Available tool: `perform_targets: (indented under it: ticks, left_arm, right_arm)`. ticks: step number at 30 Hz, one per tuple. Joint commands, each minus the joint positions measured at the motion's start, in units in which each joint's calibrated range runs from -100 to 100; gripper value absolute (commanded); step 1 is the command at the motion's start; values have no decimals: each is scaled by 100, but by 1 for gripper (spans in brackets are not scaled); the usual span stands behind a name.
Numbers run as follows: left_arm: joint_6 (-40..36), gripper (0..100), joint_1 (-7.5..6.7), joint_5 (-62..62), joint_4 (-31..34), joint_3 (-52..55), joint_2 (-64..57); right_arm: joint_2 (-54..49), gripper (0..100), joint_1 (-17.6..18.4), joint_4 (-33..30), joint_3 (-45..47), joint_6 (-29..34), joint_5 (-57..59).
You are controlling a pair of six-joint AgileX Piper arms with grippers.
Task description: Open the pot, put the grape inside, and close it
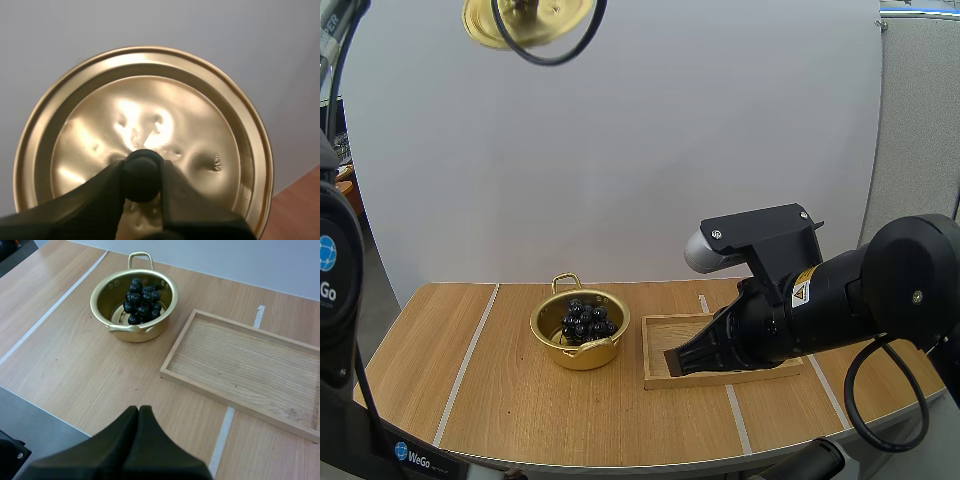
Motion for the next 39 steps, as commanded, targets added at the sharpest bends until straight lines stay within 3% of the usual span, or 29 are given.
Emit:
perform_targets:
  ticks: [1, 16, 27, 39]
  left_arm:
    - [86, 0, -18, 0, -165, 943, 20]
    - [319, 0, -18, 0, -942, 3313, 20]
    - [1070, 0, -18, 0, -1213, 5021, 71]
    - [1270, 0, -18, 0, -1340, 5645, 793]
  right_arm:
    - [-77, 0, -18, 18, 16, -72, -127]
    - [-303, 0, -25, 18, 16, -254, -218]
    - [-315, 0, -25, 18, 16, -254, -349]
    - [-315, 0, -25, 58, 16, -254, -367]
